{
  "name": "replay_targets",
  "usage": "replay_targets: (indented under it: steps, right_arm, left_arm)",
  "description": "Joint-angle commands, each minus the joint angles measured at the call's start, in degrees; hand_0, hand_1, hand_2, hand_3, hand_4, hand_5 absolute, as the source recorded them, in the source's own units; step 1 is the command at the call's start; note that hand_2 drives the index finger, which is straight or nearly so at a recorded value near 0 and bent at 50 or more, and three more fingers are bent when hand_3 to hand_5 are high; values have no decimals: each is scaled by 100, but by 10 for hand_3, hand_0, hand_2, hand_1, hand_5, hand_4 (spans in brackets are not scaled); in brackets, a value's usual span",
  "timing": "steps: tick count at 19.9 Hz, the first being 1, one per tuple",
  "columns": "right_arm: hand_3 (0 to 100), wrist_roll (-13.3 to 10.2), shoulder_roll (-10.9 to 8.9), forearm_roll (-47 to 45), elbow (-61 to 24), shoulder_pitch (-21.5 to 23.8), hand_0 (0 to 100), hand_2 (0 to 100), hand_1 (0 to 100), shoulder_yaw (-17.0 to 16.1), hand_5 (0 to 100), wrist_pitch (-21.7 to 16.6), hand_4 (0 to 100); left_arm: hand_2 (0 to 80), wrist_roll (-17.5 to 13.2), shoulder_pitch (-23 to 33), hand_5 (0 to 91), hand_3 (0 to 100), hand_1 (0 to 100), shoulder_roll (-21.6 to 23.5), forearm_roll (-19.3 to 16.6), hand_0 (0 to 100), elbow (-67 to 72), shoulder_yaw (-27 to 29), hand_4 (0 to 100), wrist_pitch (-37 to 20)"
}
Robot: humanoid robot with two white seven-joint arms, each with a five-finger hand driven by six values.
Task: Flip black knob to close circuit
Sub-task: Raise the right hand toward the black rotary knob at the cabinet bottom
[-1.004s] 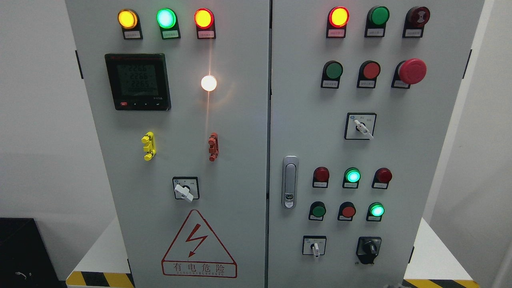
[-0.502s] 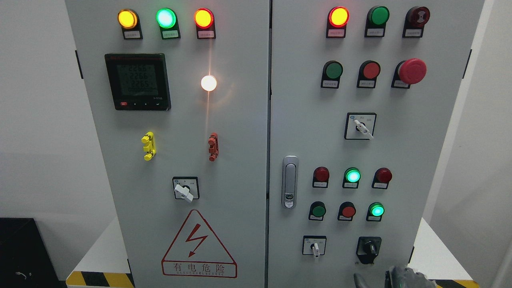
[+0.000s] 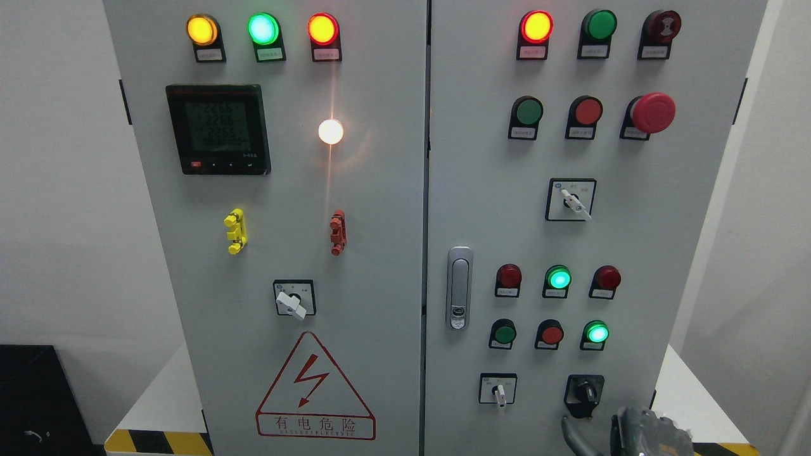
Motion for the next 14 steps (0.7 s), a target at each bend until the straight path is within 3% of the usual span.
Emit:
replay_targets:
  steps: [1, 14]
  right_arm:
    - [1000, 8, 9, 18, 104, -112, 0, 921, 0, -38, 1000, -1, 1000]
    - [1000, -45, -17, 123, 376, -306, 0, 916, 0, -240, 1000, 16, 1000]
  left_arm:
    - [0, 0, 35, 0, 0, 556, 0, -1, 120, 0, 0, 0, 2]
    - [0, 0, 35, 0, 0, 556, 0, -1, 120, 0, 0, 0, 2]
